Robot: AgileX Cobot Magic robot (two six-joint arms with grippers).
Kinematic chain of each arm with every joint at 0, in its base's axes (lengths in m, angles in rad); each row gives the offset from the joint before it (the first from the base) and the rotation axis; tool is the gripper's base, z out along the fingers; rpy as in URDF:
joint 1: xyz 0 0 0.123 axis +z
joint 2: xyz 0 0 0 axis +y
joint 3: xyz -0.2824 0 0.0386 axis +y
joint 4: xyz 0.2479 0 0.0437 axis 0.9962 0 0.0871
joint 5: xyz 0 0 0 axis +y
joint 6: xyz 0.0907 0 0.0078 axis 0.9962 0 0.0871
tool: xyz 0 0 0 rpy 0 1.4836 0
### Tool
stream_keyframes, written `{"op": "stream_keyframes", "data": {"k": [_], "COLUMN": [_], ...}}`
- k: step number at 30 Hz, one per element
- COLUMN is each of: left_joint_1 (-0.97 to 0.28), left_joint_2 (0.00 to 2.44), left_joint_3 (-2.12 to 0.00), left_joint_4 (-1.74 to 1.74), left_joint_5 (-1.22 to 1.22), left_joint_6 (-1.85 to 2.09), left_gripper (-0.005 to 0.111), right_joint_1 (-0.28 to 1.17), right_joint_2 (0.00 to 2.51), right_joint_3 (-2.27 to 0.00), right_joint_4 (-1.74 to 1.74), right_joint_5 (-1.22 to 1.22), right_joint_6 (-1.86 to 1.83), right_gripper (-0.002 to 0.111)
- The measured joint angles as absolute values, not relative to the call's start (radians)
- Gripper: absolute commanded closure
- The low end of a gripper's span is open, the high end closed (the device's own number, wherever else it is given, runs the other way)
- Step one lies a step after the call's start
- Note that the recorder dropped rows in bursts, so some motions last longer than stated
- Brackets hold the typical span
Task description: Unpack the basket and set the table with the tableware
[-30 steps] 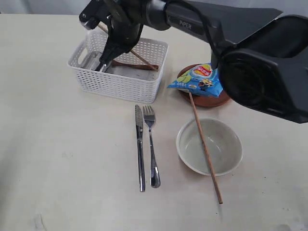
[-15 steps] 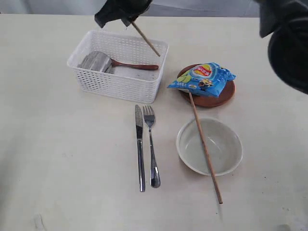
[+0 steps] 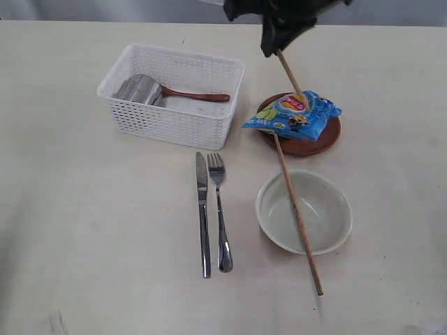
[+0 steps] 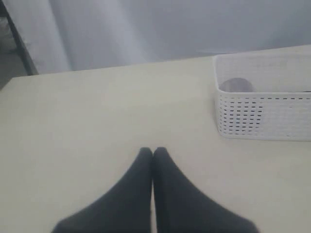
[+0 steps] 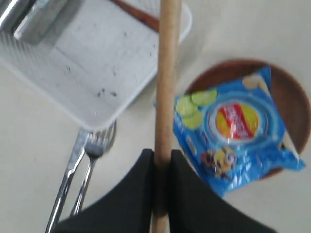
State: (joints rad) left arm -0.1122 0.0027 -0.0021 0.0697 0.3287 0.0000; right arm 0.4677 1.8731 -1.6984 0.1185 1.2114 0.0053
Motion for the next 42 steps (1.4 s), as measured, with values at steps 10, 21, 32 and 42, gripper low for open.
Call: {"op": "stream_keyframes", "data": {"k": [10,21,32,42], "left_joint_1": [-0.112,-0.112,-0.112,-0.112], "left_joint_2": [0.003,0.003,0.003,0.003], "left_joint_3": [-0.002,-0.002,-0.002,-0.002], "left_joint_4": [0.07,0.07,0.07,0.07], "left_joint_5": [0.329,0.329,0.329,0.329], "left_joint_6": [0.0,0.0,0.0,0.0], "left_gripper": [0.107,0.107,0.107,0.107], "right_joint_1": [0.393,0.392,0.392,0.385], "right_joint_2": [1.59,1.558,1.445,1.366], "right_joint_3": [-1.215,-0.955,-0.944,-0.942], "right_joint_4": [0.276,0.378,0.223,-0.562], "right_joint_5": [1.174,1.034,0.99,1.041], "right_joint_6": [-0.011,-0.074,-0.421,-0.289], "right_gripper": [0.109,0.109,0.109,0.109]}}
